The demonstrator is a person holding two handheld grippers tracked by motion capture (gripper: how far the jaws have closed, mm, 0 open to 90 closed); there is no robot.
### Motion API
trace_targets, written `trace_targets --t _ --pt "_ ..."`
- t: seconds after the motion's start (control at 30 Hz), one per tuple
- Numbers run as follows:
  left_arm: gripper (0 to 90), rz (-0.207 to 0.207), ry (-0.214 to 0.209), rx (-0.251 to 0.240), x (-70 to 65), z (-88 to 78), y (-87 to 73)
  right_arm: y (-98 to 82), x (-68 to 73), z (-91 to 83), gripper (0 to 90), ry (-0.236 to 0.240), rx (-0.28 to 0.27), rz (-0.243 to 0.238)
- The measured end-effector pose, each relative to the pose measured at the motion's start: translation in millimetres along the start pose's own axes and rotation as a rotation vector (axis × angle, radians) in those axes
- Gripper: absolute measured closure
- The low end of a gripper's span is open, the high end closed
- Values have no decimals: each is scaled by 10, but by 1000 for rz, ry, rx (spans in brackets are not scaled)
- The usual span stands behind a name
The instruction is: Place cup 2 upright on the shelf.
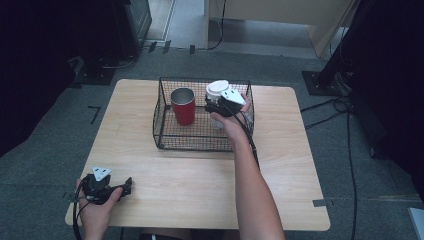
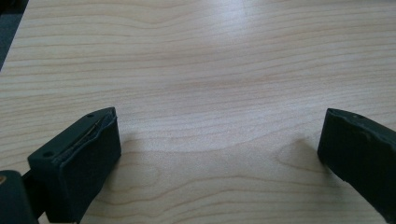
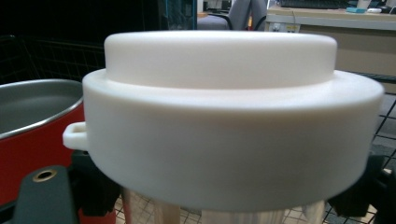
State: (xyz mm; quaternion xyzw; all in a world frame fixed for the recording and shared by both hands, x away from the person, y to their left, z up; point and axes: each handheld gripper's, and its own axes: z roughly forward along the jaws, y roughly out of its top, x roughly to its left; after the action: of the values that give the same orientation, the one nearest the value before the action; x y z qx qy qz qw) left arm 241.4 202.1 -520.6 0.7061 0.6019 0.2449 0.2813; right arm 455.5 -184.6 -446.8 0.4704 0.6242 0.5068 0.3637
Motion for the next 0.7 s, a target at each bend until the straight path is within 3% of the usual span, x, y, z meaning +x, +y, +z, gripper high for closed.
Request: trace_targets --t 0.23,0.4,0.5,0.7 --pt "1 0 0 0 0 0 0 49 -9 -16 158 -20 59 27" --pt "1 0 0 0 0 0 0 72 -18 -50 149 -6 93 25" --pt "1 0 0 0 0 0 0 83 -19 -71 102 -7 100 39" --pt "1 0 0 0 0 0 0 109 12 -116 14 16 92 20"
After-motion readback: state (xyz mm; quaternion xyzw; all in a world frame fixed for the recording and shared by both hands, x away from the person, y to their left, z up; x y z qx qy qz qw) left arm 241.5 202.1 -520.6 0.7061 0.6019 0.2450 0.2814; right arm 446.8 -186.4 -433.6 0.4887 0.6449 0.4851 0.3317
